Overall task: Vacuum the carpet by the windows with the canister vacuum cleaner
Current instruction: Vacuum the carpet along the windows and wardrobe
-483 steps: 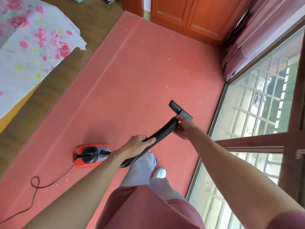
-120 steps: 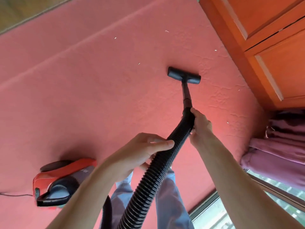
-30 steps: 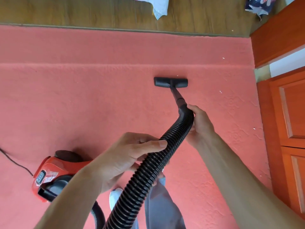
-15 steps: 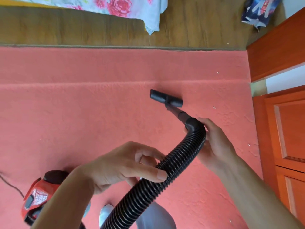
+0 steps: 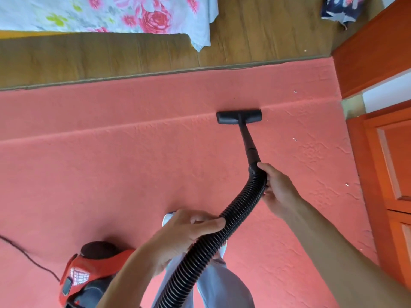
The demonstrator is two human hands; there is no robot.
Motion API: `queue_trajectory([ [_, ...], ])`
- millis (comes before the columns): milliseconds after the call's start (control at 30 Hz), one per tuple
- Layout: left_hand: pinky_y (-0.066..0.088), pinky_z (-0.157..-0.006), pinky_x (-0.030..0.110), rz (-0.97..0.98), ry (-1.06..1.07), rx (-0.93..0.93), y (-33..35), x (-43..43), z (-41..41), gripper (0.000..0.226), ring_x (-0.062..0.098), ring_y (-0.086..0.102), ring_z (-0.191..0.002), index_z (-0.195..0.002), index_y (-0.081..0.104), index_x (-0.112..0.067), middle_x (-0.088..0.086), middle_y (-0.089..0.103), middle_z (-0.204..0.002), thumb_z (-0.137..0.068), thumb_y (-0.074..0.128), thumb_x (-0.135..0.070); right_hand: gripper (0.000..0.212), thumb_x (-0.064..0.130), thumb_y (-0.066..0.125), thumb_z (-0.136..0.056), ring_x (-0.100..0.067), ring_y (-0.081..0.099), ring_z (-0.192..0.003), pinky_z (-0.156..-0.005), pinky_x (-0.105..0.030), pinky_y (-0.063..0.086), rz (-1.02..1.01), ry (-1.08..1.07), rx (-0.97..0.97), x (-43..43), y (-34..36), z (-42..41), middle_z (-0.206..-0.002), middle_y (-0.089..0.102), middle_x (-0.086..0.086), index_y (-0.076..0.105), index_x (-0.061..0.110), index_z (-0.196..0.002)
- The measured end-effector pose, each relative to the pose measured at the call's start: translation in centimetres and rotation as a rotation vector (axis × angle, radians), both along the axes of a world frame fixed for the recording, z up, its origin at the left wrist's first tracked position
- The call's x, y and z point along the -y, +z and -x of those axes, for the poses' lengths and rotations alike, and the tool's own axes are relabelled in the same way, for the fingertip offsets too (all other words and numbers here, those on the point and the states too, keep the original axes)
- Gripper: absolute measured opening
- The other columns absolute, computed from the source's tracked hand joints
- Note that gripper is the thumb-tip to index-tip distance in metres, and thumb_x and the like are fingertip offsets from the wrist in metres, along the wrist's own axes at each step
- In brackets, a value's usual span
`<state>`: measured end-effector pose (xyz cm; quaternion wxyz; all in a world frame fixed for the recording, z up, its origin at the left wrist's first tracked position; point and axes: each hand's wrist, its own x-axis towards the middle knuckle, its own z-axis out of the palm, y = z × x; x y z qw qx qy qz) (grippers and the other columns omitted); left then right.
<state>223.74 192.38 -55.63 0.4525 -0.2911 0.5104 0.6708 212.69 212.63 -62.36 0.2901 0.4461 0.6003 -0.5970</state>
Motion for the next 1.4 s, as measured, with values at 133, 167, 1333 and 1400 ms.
queue_trajectory([
  [133, 0.059, -0.067, 0.031, -0.068, -0.097, -0.094, 1.1, 2.1, 0.8, 0.044, 0.031, 0.075, -0.082, -0.097, 0.076, -0.004, 0.018, 0.076, -0.094, -0.079, 0.079, -0.044, 0.025, 0.024, 0.065, -0.088, -0.019, 0.052, -0.074, -0.067, -0.031, 0.043, 0.077, -0.177, -0.049, 0.8, 1.4, -1.2, -0.084, 0.057, -0.012, 0.066, 0.002, -0.099],
  [167, 0.059, -0.07, 0.031, -0.061, -0.147, -0.123, 1.4, 2.6, 1.2, 0.044, 0.03, 0.075, -0.085, -0.097, 0.077, -0.007, 0.017, 0.077, -0.095, -0.077, 0.077, -0.046, 0.021, 0.023, 0.065, -0.088, -0.019, 0.053, -0.072, -0.067, -0.031, 0.044, 0.09, -0.235, -0.058, 0.8, 1.8, -1.5, -0.082, 0.057, -0.011, 0.064, 0.003, -0.096],
  [1333, 0.046, -0.055, 0.019, 0.262, -0.346, -0.136, 0.5, -4.1, 5.2, 0.031, 0.013, 0.063, -0.059, -0.085, 0.077, -0.01, 0.003, 0.07, -0.07, -0.083, 0.075, -0.041, 0.032, 0.024, 0.064, -0.09, -0.018, 0.052, -0.066, -0.059, -0.028, 0.044, 0.038, -0.236, 0.077, -4.9, -1.4, 1.5, -0.082, 0.058, -0.011, 0.061, 0.002, -0.113],
  [1400, 0.044, -0.056, 0.025, 0.358, -0.234, -0.108, -0.6, -5.0, 4.6, 0.032, 0.015, 0.058, -0.056, -0.085, 0.076, -0.01, 0.006, 0.067, -0.068, -0.085, 0.071, -0.042, 0.026, 0.025, 0.065, -0.091, -0.017, 0.054, -0.065, -0.057, -0.026, 0.045, 0.016, -0.216, 0.09, -4.6, -2.6, 2.6, -0.08, 0.06, -0.008, 0.061, 0.005, -0.108],
])
